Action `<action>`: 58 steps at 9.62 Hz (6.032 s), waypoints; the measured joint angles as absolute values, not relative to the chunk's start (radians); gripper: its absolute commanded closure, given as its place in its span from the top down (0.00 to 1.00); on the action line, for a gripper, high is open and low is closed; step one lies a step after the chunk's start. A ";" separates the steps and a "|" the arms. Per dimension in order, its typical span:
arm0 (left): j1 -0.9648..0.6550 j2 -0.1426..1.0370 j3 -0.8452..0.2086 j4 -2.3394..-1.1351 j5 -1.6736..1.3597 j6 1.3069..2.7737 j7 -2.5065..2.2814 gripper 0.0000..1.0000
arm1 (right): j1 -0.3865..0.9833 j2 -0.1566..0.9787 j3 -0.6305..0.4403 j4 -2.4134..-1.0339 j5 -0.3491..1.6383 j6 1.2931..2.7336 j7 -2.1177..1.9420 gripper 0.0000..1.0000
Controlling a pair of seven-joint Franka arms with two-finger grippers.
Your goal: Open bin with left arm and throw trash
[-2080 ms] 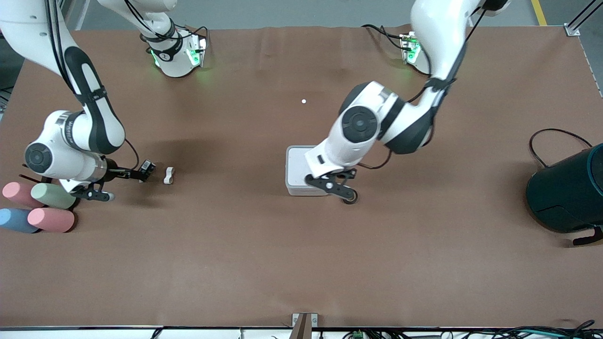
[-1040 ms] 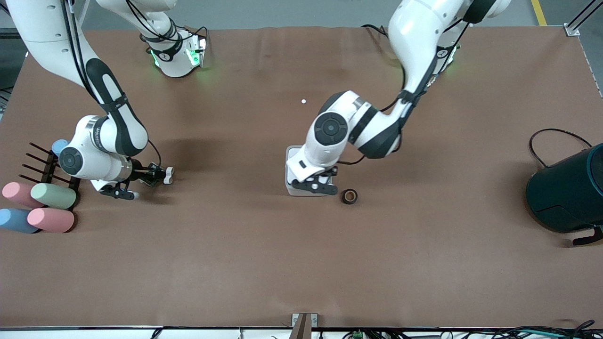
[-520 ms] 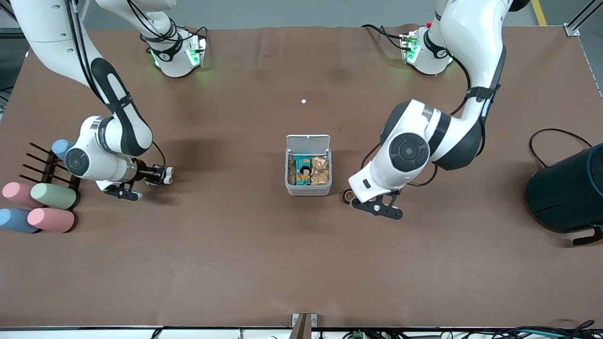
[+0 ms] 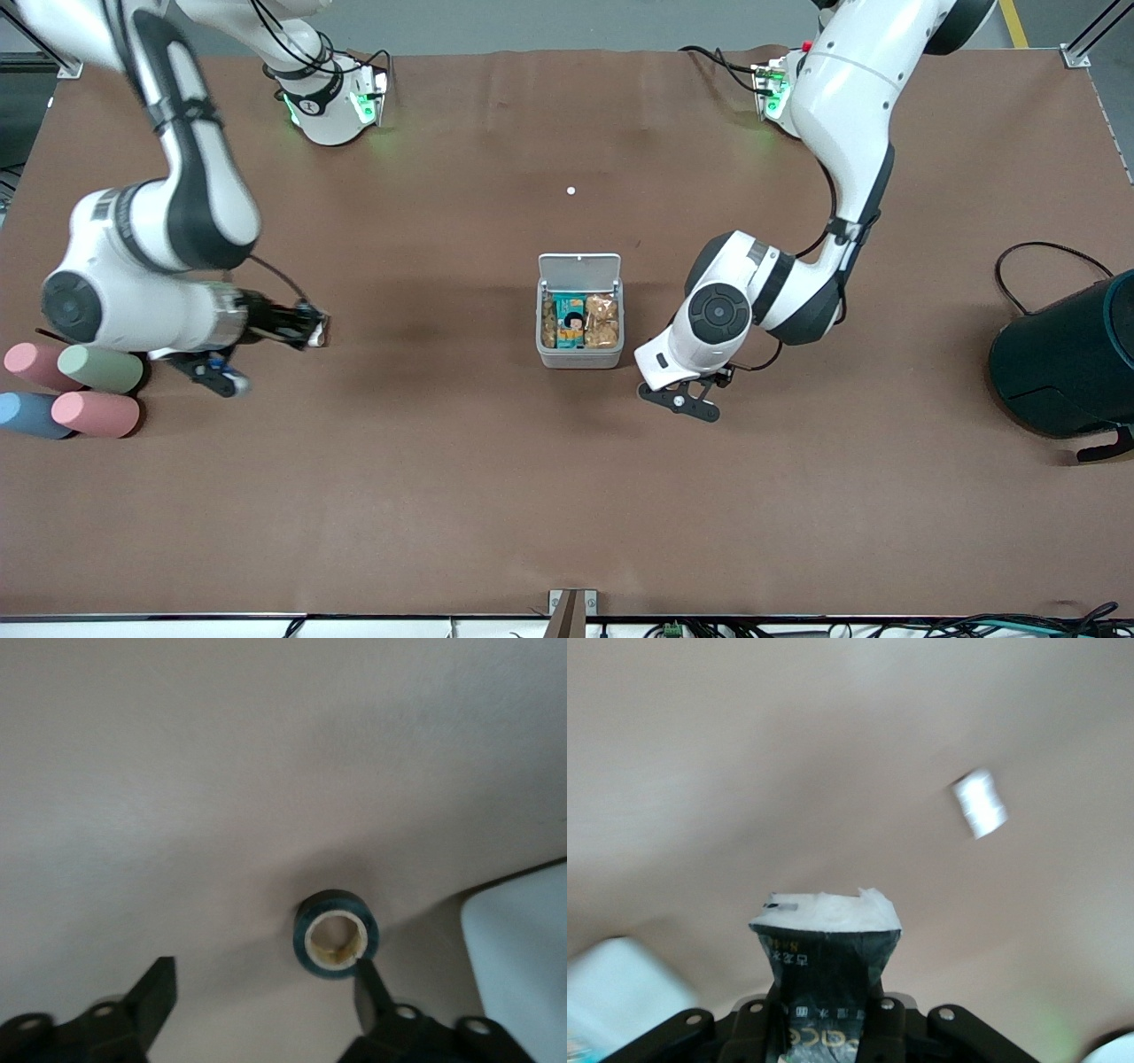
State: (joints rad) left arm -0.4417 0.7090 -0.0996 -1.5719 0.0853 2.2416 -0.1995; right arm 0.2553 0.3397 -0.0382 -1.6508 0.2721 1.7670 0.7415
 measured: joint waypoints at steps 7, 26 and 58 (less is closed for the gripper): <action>-0.446 0.706 -0.104 -1.678 0.088 2.372 -0.200 0.46 | 0.661 0.613 -0.034 -1.461 0.315 2.271 1.757 0.10; -0.431 0.739 -0.105 -1.653 0.088 2.417 -0.266 0.44 | 0.139 0.592 -0.077 -1.714 0.136 1.993 0.727 0.99; -0.197 0.332 -0.213 -1.500 0.104 1.834 -0.547 1.00 | 0.688 0.584 0.006 -1.560 0.334 2.231 1.368 0.06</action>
